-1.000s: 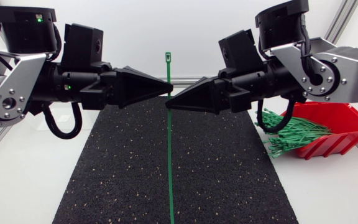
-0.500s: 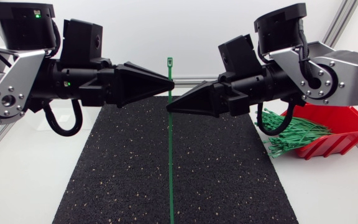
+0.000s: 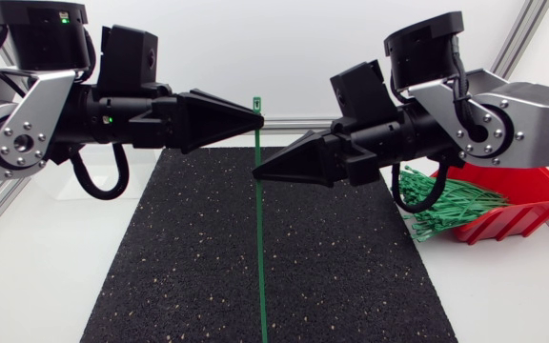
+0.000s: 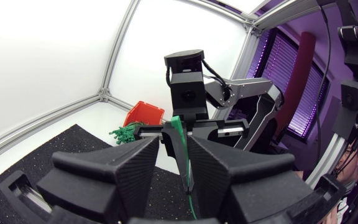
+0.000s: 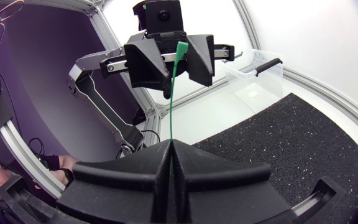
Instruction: Take a green cable tie from the red box, thread the tail through the head to close it, then place it in the transparent bin on the left.
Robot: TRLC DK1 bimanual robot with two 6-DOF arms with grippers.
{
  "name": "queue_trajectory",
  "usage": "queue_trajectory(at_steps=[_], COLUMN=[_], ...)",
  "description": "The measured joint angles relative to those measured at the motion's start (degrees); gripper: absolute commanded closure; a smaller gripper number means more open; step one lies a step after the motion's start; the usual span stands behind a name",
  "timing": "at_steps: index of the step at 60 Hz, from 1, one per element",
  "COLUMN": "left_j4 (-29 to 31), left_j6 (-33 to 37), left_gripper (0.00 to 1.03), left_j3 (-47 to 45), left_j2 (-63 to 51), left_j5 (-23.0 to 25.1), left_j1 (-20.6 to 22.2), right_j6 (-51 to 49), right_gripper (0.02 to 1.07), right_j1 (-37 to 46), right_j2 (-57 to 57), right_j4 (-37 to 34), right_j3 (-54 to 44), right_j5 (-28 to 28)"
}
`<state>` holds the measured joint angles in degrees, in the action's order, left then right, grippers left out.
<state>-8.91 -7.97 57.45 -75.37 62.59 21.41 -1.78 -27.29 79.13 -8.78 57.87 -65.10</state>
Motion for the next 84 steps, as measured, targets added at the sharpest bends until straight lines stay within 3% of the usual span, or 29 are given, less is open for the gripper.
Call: queue_trajectory(at_steps=[22,36,57,63,72,82,84], left_j4=[0.0,0.0,0.1,0.5,1.6,2.9,3.2], left_j6=[0.0,0.0,-1.1,-1.1,-1.3,-1.5,-1.5], left_gripper=[0.80,1.00,1.00,1.00,1.00,1.00,1.00], left_j3=[0.0,0.0,0.0,0.0,0.0,0.0,0.0], left_j2=[-0.2,-0.2,-0.2,-0.1,0.6,1.7,1.8], left_j5=[0.0,0.0,0.2,0.2,0.2,0.3,0.5], left_j1=[-0.2,-0.2,-0.2,-0.2,-0.7,-2.5,-2.9], right_j6=[0.0,0.0,-0.5,-1.4,-1.9,-2.6,-2.8], right_gripper=[1.01,1.01,1.00,0.83,0.66,0.64,0.60], right_j1=[0.0,0.0,-0.8,-1.6,-2.5,-2.6,-2.6], right_j2=[0.0,0.0,0.0,-0.4,-1.6,-4.1,-4.6], right_j4=[0.0,0.0,0.0,0.1,0.1,-0.4,-0.7], right_j3=[0.0,-0.1,-0.3,-0.5,-1.3,-2.1,-2.1], right_j5=[0.0,0.0,2.6,4.4,5.4,6.4,6.5])
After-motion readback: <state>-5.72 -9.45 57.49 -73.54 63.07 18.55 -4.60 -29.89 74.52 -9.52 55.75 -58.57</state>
